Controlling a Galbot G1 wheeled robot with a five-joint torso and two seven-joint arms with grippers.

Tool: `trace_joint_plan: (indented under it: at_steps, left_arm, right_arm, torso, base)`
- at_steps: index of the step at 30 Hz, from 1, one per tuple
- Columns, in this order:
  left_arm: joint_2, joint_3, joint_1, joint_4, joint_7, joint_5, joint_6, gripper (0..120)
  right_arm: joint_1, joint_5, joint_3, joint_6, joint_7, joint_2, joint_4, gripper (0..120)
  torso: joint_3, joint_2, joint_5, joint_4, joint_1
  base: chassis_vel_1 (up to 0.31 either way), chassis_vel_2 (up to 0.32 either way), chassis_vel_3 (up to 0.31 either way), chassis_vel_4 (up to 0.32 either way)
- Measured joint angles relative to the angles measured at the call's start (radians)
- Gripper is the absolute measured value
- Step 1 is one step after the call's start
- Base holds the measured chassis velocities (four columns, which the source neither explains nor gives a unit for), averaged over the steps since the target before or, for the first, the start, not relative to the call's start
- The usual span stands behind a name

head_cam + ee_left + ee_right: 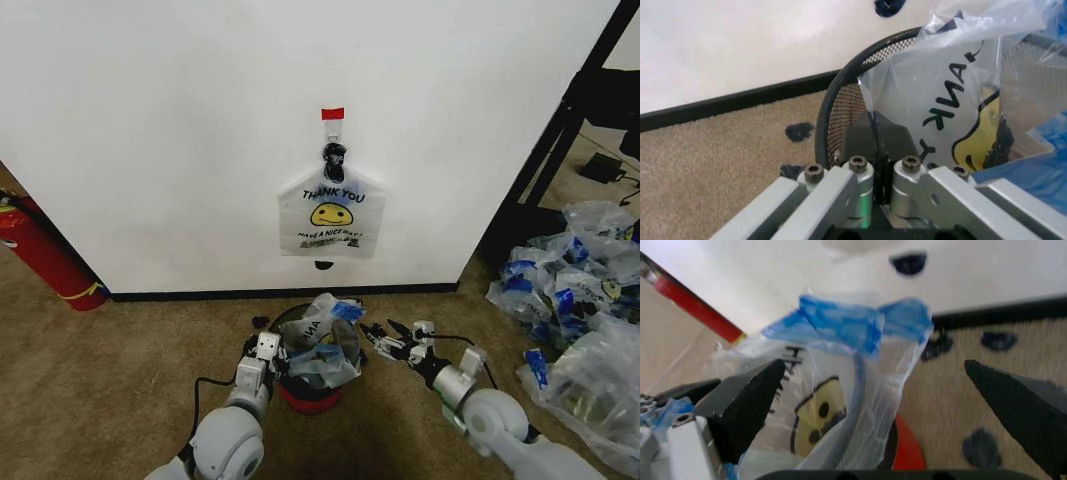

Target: Pick up the garbage bag from the wall and place it over the trash bin.

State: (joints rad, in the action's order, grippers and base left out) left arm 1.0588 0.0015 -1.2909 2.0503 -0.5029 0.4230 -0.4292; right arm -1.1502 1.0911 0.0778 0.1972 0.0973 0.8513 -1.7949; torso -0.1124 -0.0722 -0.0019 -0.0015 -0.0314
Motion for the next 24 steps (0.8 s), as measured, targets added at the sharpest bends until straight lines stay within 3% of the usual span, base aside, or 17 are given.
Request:
trace_joint_plan:
  at_steps: [7, 11, 18, 24]
  left_arm:
    - [0.008, -0.003, -0.010, 0.012, 0.001, -0.015, 0.000, 0]
    - [0.010, -0.004, -0.018, 0.022, 0.003, -0.023, -0.001, 0]
    - [0.006, -0.003, -0.028, 0.041, 0.005, -0.030, -0.001, 0]
    - [0.003, -0.002, -0.027, 0.044, 0.007, -0.030, 0.000, 0]
  right_arm:
    - [0.097, 0.072, -0.063, 0.179, -0.054, -0.005, -0.007, 100]
    - [0.176, 0.128, -0.121, 0.283, -0.160, 0.020, 0.003, 100]
    - [0.251, 0.186, -0.172, 0.395, -0.363, 0.094, 0.029, 100]
    - [0.256, 0.223, -0.166, 0.435, -0.472, 0.114, 0.036, 100]
  torso:
    - [0.000, 0.000, -0.0001, -0.0002, 0.000]
    - [0.000, 0.000, -0.0002, 0.0000, 0.000]
    - [0.000, 0.000, 0.0001, 0.0001, 0.000]
    - [0.000, 0.000, 0.0000, -0.0002, 0.000]
  base:
    - [0.000, 0.000, 0.000, 0.000]
    - [0.000, 0.000, 0.000, 0.000]
    - [0.000, 0.000, 0.000, 0.000]
    - [0.000, 0.000, 0.000, 0.000]
